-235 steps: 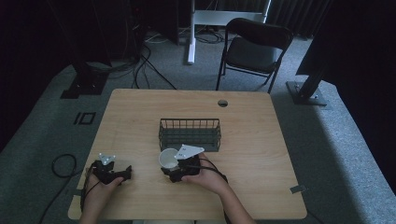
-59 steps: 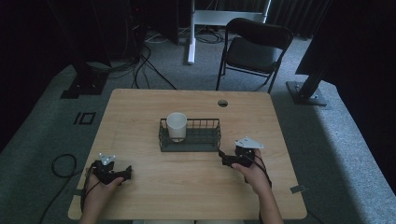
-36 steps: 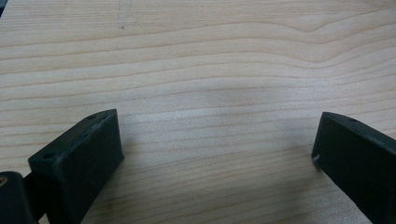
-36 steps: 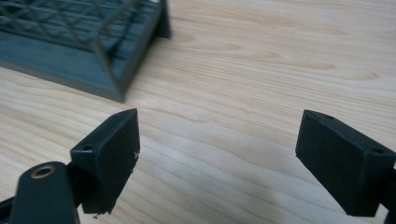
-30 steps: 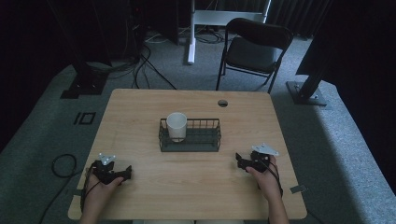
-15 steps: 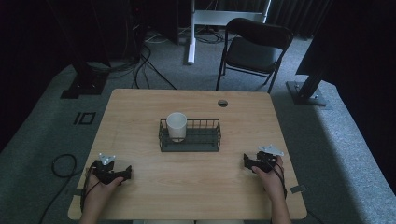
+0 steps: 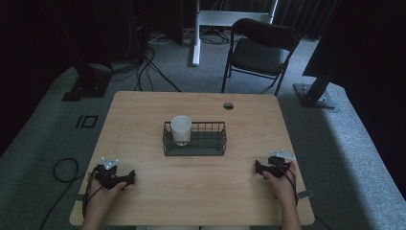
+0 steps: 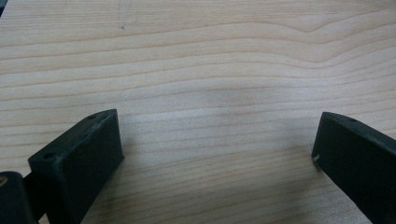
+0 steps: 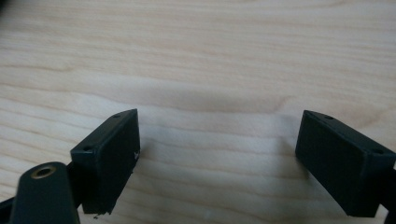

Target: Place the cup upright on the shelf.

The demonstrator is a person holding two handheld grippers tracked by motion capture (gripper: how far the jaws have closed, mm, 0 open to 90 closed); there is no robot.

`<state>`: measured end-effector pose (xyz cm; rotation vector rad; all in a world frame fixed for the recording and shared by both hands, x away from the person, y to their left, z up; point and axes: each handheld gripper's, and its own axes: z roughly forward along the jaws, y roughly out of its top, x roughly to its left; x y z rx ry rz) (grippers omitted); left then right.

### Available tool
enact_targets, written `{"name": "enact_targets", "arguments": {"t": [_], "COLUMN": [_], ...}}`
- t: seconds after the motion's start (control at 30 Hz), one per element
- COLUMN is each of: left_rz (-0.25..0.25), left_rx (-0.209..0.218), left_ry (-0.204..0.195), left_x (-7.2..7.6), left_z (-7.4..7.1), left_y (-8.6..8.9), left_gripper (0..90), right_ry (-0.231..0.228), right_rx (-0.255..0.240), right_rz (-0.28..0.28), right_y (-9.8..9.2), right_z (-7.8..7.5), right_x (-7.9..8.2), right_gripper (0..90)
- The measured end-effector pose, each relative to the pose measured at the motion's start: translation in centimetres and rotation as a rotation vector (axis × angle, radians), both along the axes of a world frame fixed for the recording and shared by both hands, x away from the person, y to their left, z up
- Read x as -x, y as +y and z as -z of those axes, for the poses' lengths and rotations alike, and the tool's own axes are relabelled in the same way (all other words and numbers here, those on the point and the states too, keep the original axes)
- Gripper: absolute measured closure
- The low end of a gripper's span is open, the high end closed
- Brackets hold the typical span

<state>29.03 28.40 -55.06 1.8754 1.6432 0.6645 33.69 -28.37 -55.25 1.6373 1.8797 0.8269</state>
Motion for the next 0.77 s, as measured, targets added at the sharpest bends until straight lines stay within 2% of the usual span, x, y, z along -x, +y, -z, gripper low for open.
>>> {"name": "enact_targets", "arguments": {"t": [0.07, 0.23, 0.77], "left_rz": [0.0, 0.0, 0.0], "left_rx": [0.0, 0.0, 0.0], "left_ry": [0.0, 0.0, 0.0], "left_x": [0.0, 0.0, 0.0], "left_z": [0.0, 0.0, 0.0], "left_y": [0.0, 0.0, 0.0], "left_gripper": [1.9, 1.9, 1.9], "right_ry": [-0.002, 0.003, 0.005], "right_rx": [-0.018, 0.002, 0.002], "right_rz": [0.011, 0.01, 0.012], "right_y": [-0.25, -0.51, -0.5], "right_z": [-0.02, 0.0, 0.01], "right_x": [0.03, 0.04, 0.03], "right_gripper": [13.6, 13.6, 12.9]}}
